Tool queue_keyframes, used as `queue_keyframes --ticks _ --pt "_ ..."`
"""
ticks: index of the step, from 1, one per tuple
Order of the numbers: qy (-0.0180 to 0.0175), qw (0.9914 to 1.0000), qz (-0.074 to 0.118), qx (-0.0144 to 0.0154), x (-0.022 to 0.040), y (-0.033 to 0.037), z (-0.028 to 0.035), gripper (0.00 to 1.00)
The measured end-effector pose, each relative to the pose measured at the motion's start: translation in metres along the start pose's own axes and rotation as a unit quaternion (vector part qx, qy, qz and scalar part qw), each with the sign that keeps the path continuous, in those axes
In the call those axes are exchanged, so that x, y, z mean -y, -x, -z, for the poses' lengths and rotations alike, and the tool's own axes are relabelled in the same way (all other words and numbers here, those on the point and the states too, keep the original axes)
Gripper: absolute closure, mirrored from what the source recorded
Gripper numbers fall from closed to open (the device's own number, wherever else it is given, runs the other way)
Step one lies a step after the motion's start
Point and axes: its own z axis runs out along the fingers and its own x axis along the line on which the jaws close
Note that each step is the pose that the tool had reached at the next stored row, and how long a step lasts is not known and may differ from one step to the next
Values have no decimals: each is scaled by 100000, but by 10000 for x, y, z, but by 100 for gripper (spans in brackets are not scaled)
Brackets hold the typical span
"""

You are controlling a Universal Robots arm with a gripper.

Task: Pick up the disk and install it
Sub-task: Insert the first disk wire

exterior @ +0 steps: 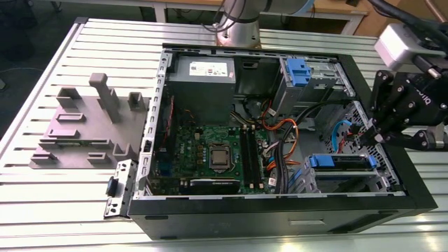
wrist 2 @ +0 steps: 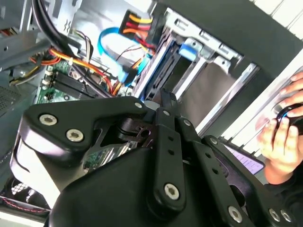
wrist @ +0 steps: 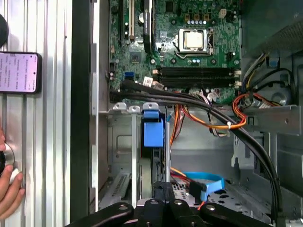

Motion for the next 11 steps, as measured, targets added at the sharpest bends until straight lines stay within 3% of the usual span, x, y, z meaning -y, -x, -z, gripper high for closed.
queue_keyframes --ticks 4,11 --pt "151 100000 0 -4 84 16 1 89" --pt "314 100000 -2 -31 148 100 0 89"
